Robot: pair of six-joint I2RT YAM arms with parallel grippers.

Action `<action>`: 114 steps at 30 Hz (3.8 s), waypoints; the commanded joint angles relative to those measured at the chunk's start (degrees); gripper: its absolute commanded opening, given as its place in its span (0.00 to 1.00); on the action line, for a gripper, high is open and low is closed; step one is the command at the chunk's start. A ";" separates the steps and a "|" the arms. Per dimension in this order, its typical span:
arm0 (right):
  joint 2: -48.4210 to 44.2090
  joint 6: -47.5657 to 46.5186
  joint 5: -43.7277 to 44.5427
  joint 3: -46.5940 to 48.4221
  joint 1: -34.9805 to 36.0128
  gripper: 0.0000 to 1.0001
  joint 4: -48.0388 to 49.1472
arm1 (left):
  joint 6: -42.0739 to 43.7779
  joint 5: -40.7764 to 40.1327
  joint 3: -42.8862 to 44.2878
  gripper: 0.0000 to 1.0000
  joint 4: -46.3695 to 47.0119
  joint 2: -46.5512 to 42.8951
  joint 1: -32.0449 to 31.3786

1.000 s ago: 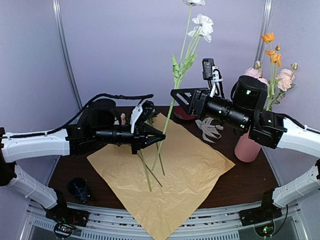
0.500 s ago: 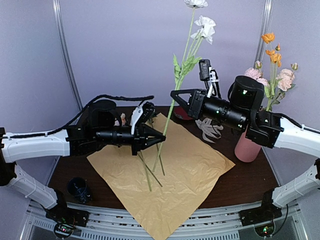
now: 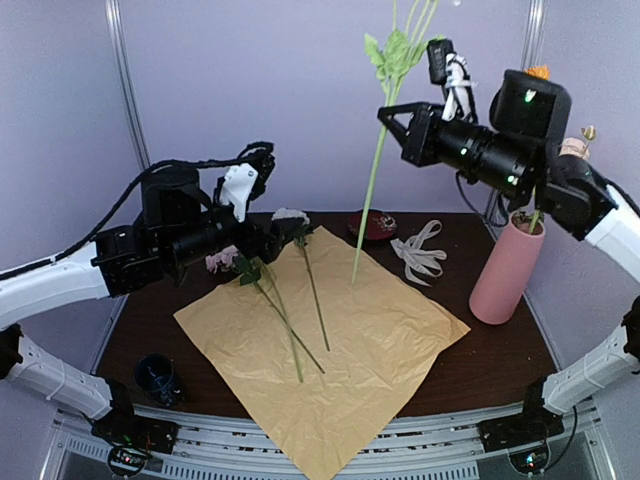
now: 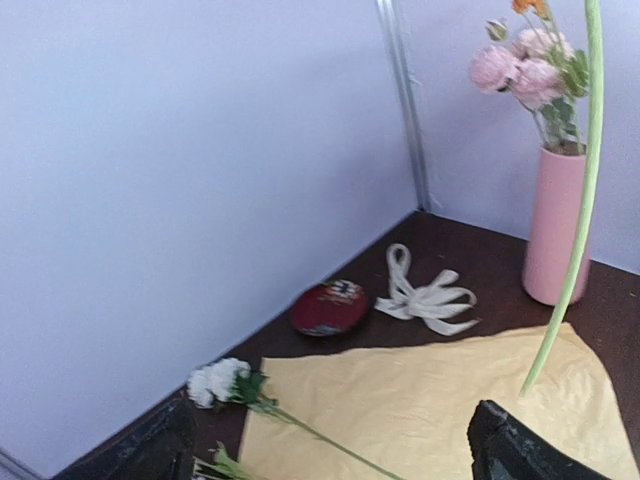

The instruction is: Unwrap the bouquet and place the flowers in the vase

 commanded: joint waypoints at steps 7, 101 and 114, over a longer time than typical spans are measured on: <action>0.96 -19.33 41.82 22.69 -2.18 0.00 -21.12 | 12.62 -19.30 -5.14 0.98 13.36 -1.48 3.37; -25.42 -2.52 34.60 -31.57 -34.15 0.00 2.52 | 5.02 -15.97 -9.06 0.98 10.56 4.98 4.35; -27.05 5.21 26.81 -36.73 -34.75 0.44 -5.45 | 4.42 -16.01 -8.62 0.98 10.09 5.79 4.24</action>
